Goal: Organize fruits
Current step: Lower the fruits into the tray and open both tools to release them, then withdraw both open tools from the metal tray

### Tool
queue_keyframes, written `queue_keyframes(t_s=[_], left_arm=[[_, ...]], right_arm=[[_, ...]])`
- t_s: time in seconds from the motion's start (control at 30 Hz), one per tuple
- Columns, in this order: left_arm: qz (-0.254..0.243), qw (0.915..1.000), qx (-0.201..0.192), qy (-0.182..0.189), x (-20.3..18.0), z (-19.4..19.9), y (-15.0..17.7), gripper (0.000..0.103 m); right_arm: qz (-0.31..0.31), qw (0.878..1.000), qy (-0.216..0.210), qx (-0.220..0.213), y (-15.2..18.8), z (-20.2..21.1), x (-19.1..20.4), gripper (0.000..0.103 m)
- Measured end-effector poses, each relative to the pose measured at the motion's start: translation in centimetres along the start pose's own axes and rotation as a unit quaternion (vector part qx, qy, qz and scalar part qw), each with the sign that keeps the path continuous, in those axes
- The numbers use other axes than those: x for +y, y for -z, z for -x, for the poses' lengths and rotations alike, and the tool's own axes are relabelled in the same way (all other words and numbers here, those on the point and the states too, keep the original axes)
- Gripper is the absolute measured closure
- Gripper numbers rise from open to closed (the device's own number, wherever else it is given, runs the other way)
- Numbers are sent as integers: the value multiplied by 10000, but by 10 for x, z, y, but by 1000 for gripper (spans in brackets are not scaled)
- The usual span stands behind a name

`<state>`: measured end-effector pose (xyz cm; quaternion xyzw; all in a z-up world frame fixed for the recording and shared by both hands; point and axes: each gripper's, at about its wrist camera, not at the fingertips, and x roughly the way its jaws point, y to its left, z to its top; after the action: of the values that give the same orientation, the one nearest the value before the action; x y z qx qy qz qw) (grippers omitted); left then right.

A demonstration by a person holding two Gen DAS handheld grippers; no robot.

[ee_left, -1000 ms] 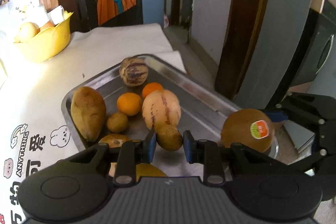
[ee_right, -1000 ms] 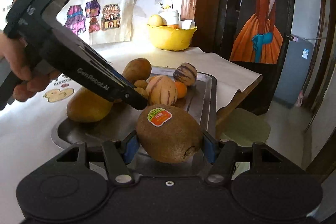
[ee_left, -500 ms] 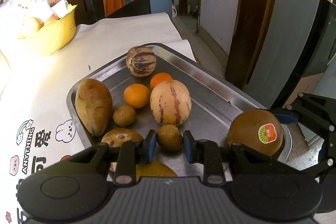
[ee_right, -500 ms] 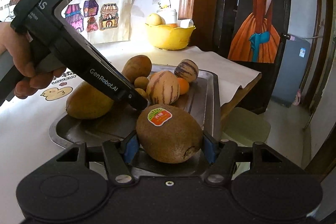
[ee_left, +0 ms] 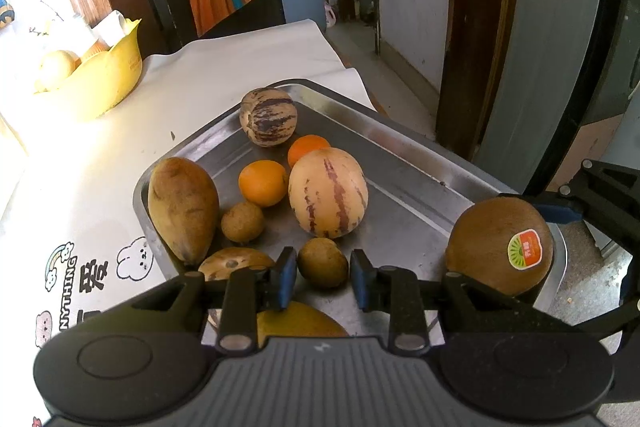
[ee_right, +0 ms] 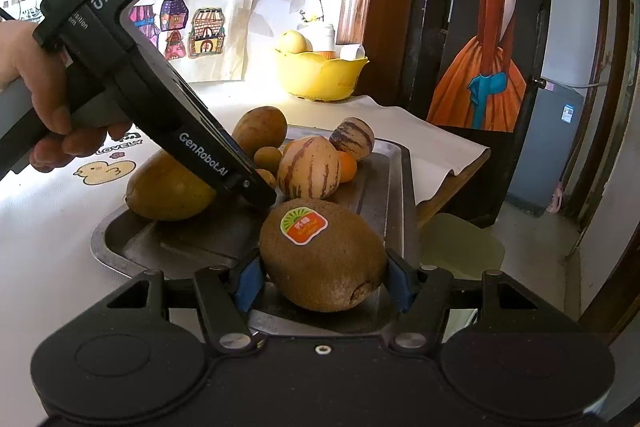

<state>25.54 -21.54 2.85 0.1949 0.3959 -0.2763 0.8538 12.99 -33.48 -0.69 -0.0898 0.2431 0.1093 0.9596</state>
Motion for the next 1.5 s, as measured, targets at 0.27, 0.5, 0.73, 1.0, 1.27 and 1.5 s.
queue_keyframes(t_s=[0.27,0.5,0.73,1.0,1.27,1.5], left_arm=[[122,9999,-3,77,-4,5,0,45],[179,9997,-106,101,-3,15,0,40],[228,9994,-252,52,0,29,1,32],[468,9978,-464,-48,10,48,6,22],[931,9882,-1180,-303,17,78,25,2],[1466,9736,-1631,-625,26,97,53,1]], right_arm=[[-39,9998,104,-147,0,5,4,27],[-113,9996,163,-185,1,11,7,23],[-217,9993,222,-230,1,17,8,19],[-256,9990,245,-271,-2,23,13,11],[-217,9987,242,-382,-11,31,21,2],[-222,9983,311,-442,-16,36,31,1]])
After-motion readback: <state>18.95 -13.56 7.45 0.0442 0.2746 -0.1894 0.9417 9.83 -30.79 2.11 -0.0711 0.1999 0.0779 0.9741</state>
